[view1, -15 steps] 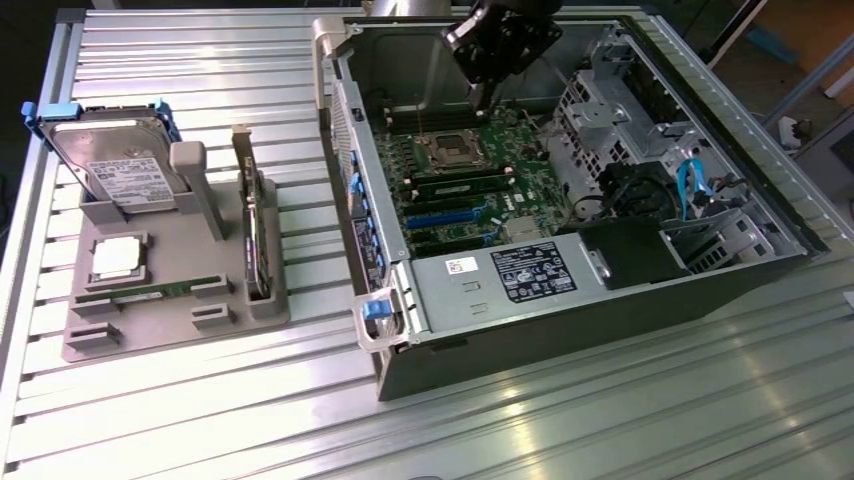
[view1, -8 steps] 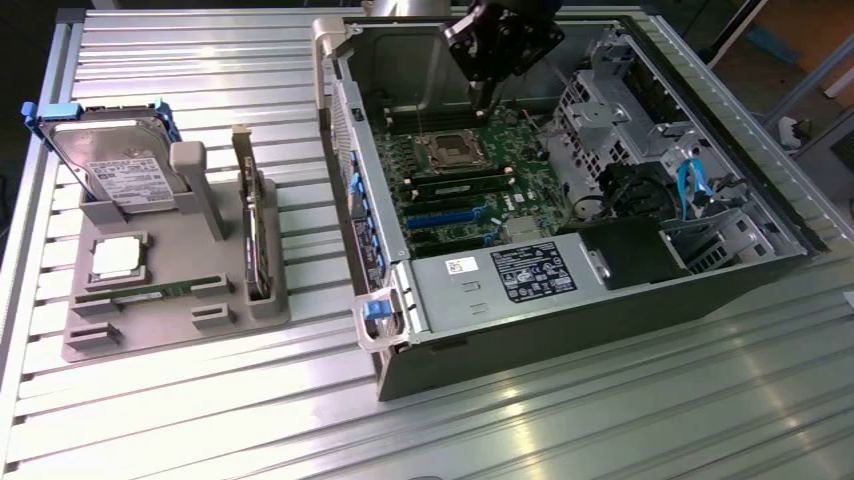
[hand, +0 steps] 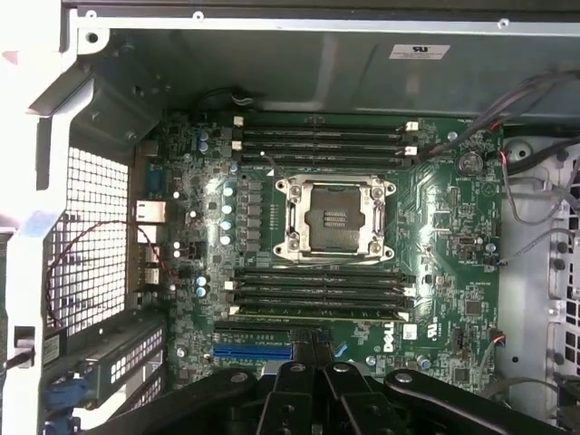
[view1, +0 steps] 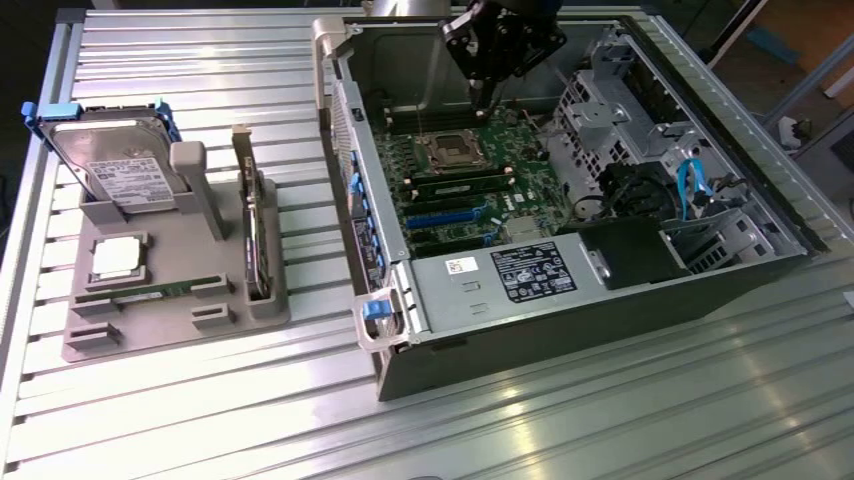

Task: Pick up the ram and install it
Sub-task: 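Press down the ram until it locks into place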

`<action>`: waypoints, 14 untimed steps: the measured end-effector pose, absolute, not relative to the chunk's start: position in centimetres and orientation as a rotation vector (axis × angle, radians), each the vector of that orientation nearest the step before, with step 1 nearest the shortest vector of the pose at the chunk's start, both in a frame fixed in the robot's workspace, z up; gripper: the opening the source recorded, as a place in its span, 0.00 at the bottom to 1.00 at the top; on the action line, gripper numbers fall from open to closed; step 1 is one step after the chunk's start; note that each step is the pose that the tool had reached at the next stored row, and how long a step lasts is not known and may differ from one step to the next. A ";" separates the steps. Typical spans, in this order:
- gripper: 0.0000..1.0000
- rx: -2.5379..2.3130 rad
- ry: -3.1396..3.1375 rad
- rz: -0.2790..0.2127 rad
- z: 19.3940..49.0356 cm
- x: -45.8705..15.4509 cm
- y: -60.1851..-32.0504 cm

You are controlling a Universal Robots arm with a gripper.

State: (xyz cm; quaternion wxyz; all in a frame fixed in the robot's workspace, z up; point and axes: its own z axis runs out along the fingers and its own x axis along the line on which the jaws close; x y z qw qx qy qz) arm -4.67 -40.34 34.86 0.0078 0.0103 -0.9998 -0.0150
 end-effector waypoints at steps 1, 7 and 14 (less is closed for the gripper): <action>0.11 0.032 -3.125 -0.047 34.9 -4.7 -40.3; 0.11 -0.014 -3.126 -0.049 34.9 -4.7 -40.3; 0.11 -0.014 -3.150 -0.053 34.9 -5.1 -40.3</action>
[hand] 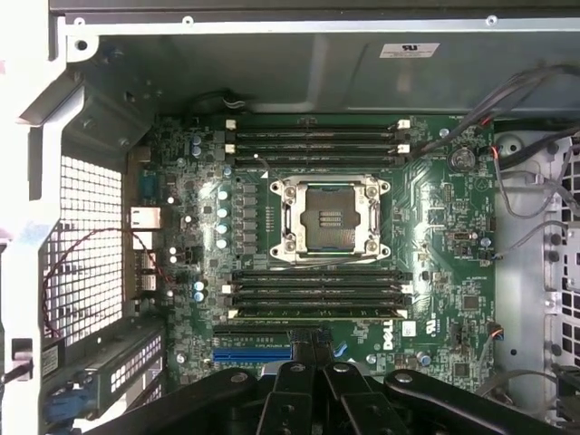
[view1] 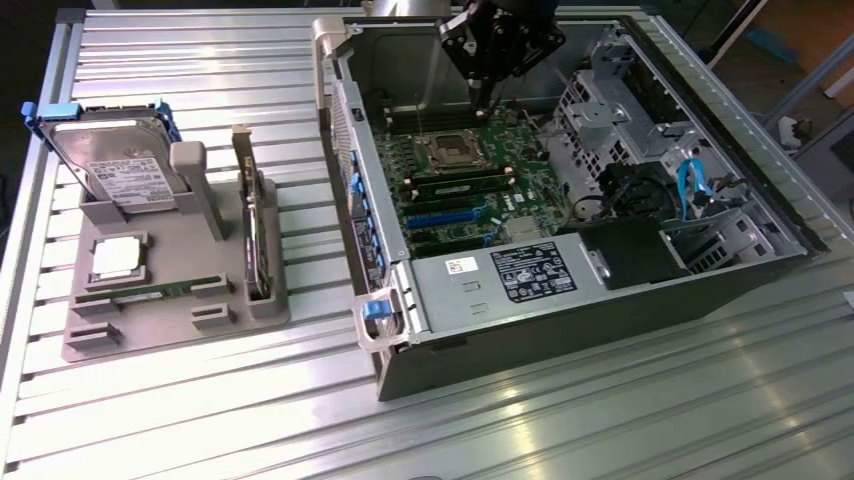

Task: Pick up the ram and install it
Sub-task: 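Press down the ram until it locks into place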

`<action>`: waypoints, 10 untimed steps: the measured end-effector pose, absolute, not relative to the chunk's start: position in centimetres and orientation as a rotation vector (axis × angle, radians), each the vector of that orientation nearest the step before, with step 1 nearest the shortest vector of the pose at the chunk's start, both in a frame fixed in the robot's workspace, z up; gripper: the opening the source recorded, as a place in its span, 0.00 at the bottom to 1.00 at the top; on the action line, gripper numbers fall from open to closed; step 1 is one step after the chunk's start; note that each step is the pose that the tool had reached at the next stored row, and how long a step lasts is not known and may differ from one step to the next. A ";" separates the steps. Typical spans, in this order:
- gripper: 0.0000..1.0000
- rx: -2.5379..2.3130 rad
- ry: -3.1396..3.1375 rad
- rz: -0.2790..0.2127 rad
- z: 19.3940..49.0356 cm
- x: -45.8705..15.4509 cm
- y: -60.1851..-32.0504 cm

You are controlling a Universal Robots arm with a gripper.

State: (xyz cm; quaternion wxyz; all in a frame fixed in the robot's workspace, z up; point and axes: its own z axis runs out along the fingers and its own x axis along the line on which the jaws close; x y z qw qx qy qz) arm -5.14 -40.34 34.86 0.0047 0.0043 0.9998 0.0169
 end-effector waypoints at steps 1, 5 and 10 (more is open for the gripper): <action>0.11 0.013 3.131 0.053 34.9 -5.1 -40.3; 0.11 0.013 3.131 0.053 34.9 -5.1 -40.3; 0.11 0.014 3.131 0.053 34.9 -4.5 -40.3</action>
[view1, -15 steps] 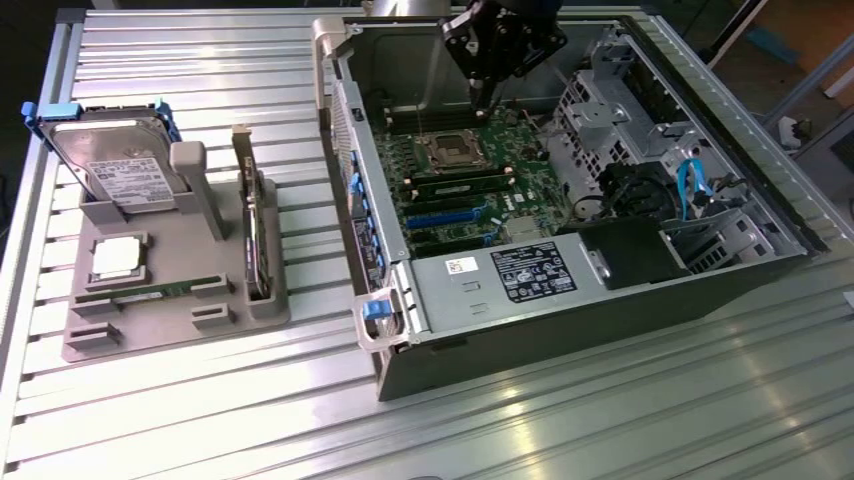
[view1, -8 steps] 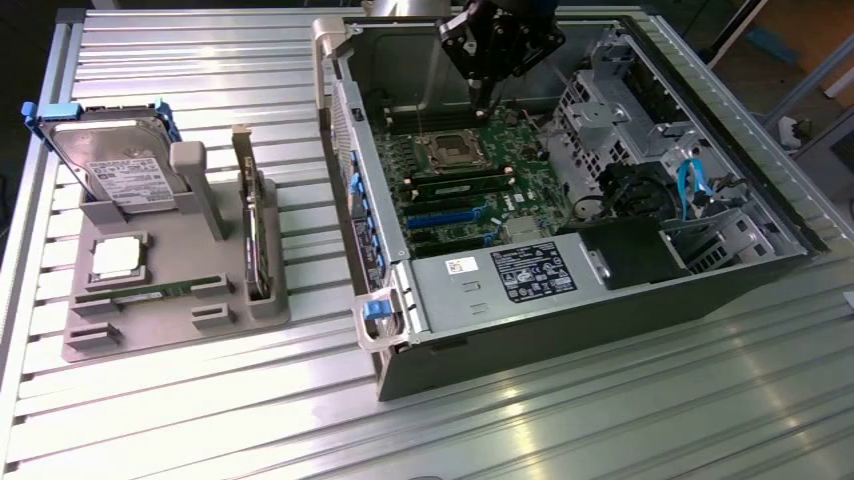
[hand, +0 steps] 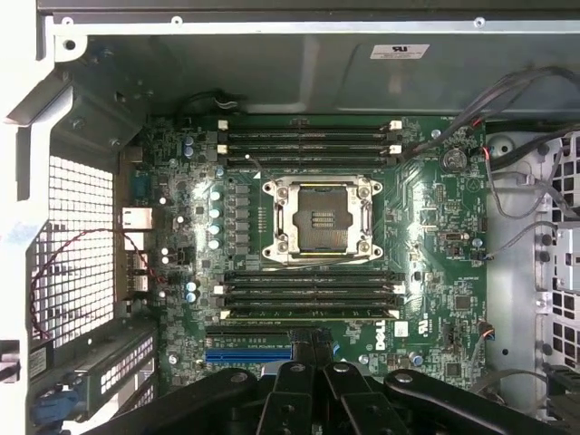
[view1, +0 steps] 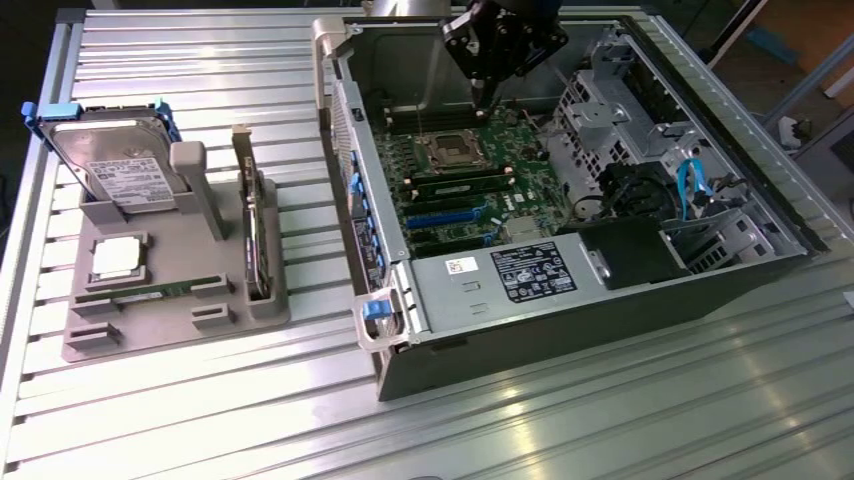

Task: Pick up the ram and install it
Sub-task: 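Press down the ram until it locks into place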

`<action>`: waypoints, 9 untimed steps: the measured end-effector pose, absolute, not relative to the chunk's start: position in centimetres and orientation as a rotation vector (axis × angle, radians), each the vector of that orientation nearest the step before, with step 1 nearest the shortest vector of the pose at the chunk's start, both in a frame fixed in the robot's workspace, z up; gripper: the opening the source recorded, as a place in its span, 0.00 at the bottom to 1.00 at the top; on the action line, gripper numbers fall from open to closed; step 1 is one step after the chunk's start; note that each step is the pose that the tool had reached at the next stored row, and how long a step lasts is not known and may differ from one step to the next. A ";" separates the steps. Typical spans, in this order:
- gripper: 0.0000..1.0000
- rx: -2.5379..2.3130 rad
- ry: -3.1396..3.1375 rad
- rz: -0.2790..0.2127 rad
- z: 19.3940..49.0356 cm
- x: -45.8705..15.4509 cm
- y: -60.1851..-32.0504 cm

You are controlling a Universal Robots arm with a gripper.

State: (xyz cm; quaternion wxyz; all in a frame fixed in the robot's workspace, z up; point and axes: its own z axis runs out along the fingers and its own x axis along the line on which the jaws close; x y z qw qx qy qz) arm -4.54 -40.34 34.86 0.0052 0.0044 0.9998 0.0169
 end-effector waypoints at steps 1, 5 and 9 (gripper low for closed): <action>0.11 0.014 3.131 0.053 34.9 -4.1 -40.3; 0.11 0.014 3.131 0.053 34.9 -3.0 -40.3; 0.11 0.083 3.135 0.052 34.8 -2.7 -40.3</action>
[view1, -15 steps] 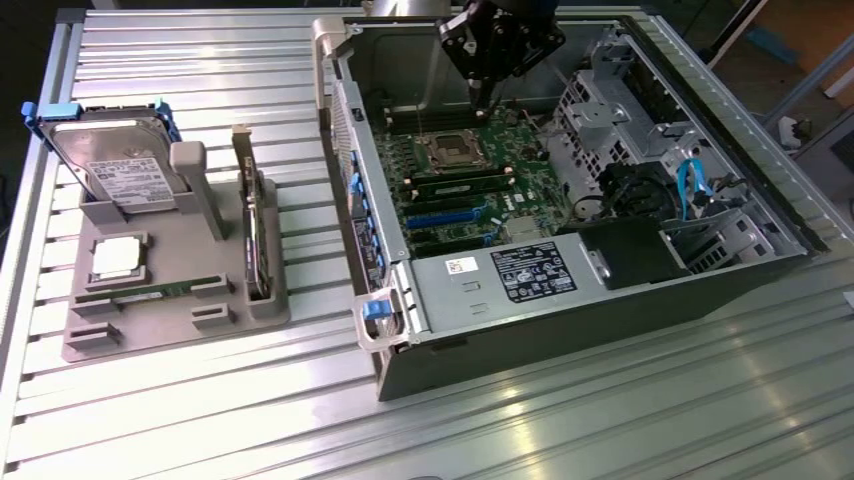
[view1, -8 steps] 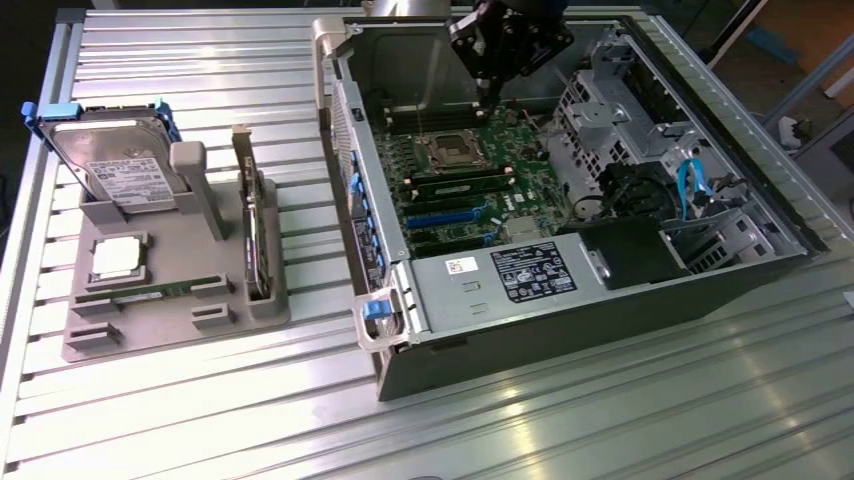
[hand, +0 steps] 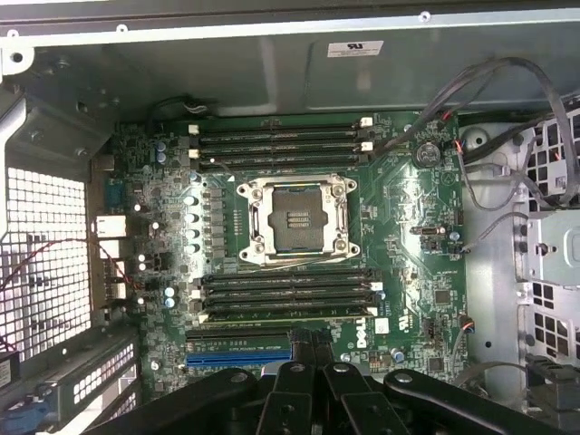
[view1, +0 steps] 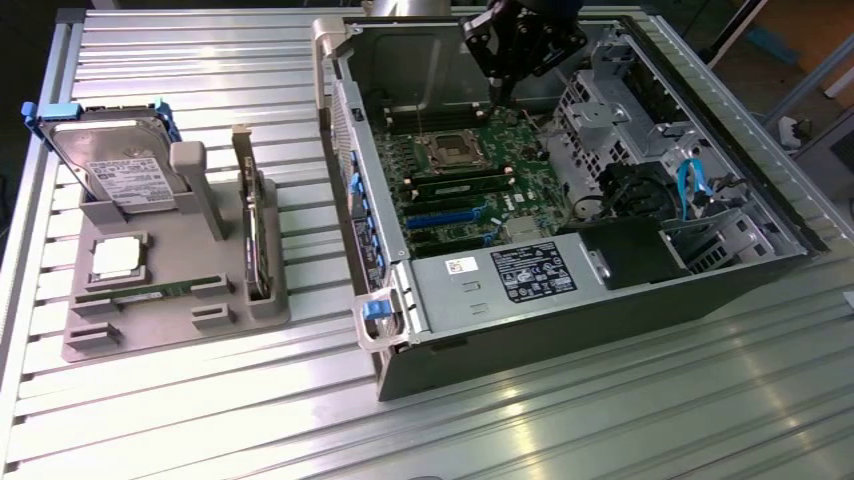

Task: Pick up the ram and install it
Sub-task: 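Press down the ram until it locks into place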

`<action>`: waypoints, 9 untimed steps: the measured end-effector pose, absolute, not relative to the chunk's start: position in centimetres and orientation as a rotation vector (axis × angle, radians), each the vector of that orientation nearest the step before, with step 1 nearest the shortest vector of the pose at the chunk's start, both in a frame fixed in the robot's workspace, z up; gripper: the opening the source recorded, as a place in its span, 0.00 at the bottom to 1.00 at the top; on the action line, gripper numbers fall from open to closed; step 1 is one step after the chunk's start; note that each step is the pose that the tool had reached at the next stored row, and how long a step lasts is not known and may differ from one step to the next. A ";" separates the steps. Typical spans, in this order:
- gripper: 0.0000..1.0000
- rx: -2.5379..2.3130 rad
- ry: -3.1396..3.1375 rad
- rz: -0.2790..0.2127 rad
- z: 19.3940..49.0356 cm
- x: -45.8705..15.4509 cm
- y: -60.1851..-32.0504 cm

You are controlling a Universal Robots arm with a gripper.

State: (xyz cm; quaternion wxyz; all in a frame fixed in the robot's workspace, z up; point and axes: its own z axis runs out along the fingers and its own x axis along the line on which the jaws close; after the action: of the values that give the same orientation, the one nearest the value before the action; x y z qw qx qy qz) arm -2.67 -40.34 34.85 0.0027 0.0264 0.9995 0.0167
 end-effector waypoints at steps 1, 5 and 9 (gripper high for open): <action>0.11 0.084 3.136 0.052 34.8 -2.6 -40.3; 0.11 0.084 3.139 0.052 34.8 -2.6 -40.3; 0.11 0.084 3.139 0.052 34.8 -2.6 -40.3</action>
State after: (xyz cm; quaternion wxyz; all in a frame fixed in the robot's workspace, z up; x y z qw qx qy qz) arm -2.56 -40.34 34.85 0.0003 0.0268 0.9995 0.0166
